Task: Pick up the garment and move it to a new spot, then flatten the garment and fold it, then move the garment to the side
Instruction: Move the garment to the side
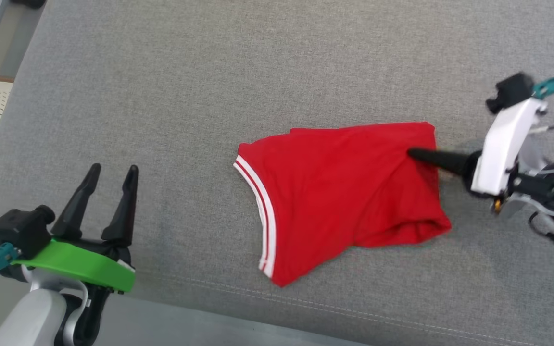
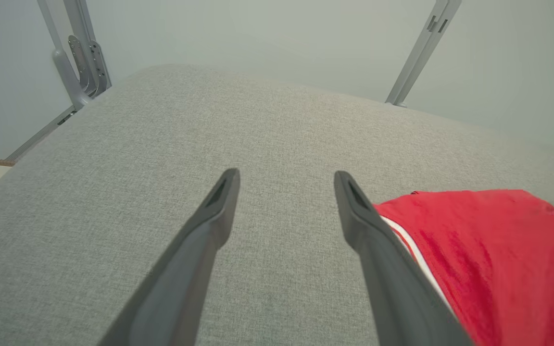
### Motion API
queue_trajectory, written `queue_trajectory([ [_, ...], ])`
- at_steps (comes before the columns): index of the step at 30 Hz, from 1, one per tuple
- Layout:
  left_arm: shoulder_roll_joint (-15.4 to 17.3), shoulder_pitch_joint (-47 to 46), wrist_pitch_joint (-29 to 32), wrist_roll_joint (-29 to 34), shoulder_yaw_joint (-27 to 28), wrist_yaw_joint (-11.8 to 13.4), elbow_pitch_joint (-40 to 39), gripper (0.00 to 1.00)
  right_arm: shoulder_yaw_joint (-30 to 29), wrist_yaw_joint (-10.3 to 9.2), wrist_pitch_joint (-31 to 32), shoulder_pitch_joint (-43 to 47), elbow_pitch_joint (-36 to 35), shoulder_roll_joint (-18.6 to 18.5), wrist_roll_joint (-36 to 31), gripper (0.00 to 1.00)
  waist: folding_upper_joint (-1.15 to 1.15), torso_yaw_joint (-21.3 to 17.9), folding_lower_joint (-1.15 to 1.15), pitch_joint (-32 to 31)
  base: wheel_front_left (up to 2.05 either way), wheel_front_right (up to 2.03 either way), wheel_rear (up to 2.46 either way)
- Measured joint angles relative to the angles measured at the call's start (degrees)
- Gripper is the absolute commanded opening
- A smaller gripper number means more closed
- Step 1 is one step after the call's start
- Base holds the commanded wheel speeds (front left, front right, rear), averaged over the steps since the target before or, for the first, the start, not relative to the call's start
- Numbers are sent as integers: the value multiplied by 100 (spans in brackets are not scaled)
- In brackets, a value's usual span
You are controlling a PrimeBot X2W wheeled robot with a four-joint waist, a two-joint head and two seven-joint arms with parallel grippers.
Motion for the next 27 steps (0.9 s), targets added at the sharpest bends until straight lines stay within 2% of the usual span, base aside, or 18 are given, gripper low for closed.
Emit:
queue_trajectory([
  [5,56,114,-5,-20,208,69,-9,100,-256,-24,185,-383,-53,-494,-43,0,0,-118,0,-17,0,0,0],
  [11,79,308,-7,-69,343,121,-96,100,-679,-259,368,-629,7,-1258,-116,0,0,-361,0,-10,0,0,0],
  [16,180,310,-7,-69,372,124,-256,100,-1053,-365,400,-812,137,-1644,-112,0,0,-600,0,50,0,0,0],
  [19,185,310,-7,-70,389,125,-342,100,-1277,-407,375,-905,255,-1679,4,0,0,-745,0,111,0,0,0],
  [27,248,296,9,-67,365,129,-527,100,-1407,-408,269,-892,331,-1652,89,0,0,-1044,0,394,0,0,0],
])
